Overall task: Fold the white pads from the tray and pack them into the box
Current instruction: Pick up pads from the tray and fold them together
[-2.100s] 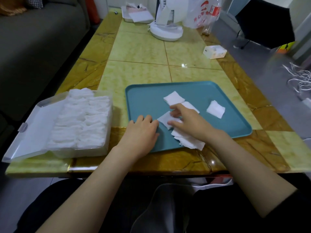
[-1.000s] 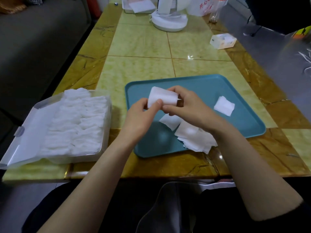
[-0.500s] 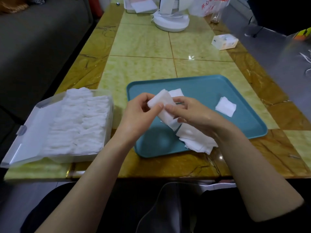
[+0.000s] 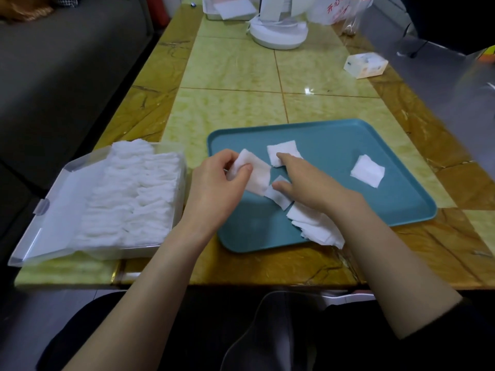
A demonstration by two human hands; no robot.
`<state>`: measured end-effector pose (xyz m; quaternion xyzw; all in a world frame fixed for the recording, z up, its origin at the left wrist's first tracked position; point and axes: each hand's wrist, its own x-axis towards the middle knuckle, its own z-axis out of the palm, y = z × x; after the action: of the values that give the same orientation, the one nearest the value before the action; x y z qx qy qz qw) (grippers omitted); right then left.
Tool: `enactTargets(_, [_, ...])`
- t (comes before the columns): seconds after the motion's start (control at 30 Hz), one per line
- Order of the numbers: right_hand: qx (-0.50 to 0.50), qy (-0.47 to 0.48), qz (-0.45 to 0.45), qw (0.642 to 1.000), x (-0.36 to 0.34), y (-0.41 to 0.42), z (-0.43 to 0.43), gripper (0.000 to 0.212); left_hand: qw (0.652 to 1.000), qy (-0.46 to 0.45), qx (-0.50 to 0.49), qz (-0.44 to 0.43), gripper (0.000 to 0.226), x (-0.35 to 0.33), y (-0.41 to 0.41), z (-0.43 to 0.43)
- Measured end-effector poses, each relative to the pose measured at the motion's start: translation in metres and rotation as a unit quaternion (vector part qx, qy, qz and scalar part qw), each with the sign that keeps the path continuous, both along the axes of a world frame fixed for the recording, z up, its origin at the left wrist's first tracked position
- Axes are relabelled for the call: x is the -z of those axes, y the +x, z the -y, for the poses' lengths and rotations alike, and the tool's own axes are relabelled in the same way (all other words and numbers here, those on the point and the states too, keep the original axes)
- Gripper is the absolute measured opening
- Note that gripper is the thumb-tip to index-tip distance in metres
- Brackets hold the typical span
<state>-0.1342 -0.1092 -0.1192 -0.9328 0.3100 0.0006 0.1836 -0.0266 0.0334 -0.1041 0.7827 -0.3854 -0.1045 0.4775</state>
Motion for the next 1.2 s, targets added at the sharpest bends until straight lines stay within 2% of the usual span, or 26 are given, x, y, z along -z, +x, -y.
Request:
enactTargets(0.1, [0.008,0.023,0.030,0.999,-0.003,0.002,0.001,0.057,1.000,0.002,-0.007,0.004,0.016,0.001,0.002,0.000])
enactTargets(0.17, [0.004,0.036,0.065,0.997,-0.006,0.002,0.000,0.046,1.000,0.002,-0.011,0.004,0.016,0.001,0.004,0.000])
enactTargets(0.23, [0.012,0.023,0.081,0.996,-0.003,0.002,-0.003,0.041,1.000,0.003,-0.014,0.007,0.016,0.001,0.003,0.000])
enactTargets(0.37, [0.037,-0.018,0.012,0.999,0.005,0.001,0.001,0.061,1.000,0.009,-0.012,0.017,0.015,0.000,0.001,0.000])
enactTargets(0.47, [0.061,0.021,0.040,0.997,0.004,0.002,0.003,0.066,0.999,0.021,-0.013,0.028,0.015,0.001,0.001,0.000])
enactTargets(0.53, [0.087,0.052,0.073,0.992,0.002,0.002,0.002,0.057,0.999,0.027,-0.012,0.028,0.016,0.001,0.001,-0.001])
enactTargets(0.63, [0.098,0.015,0.125,0.987,-0.003,0.004,0.001,0.016,0.999,0.036,-0.019,0.032,0.018,0.001,0.003,-0.001])
enactTargets(0.67, [0.106,0.017,0.151,0.983,-0.006,0.004,0.000,0.009,0.998,0.041,-0.023,0.035,0.019,0.001,0.004,-0.002])
enactTargets(0.8, [0.135,0.104,0.253,0.952,-0.022,0.000,-0.003,0.013,0.997,0.061,-0.024,0.029,0.022,0.002,0.004,-0.001])
enactTargets(0.9, [0.072,0.250,0.313,0.913,-0.039,-0.009,-0.014,0.013,0.998,0.060,-0.025,0.014,0.022,0.004,0.005,-0.001])
enactTargets(0.97, [0.012,0.314,0.304,0.900,-0.045,-0.013,-0.021,0.012,0.998,0.052,-0.009,-0.024,0.021,0.003,0.006,0.000])
enactTargets(1.03, [-0.021,0.291,0.267,0.919,-0.044,-0.013,-0.026,0.012,0.994,0.039,0.027,-0.097,0.017,0.003,0.005,0.001])
enactTargets(1.1, [-0.034,0.225,0.223,0.948,-0.038,-0.013,-0.027,0.013,0.983,0.033,0.065,-0.171,0.015,0.000,0.003,0.001])
enactTargets(1.2, [-0.033,0.170,0.193,0.966,-0.032,-0.015,-0.027,0.018,0.973,0.029,0.101,-0.207,0.022,-0.001,0.000,-0.001])
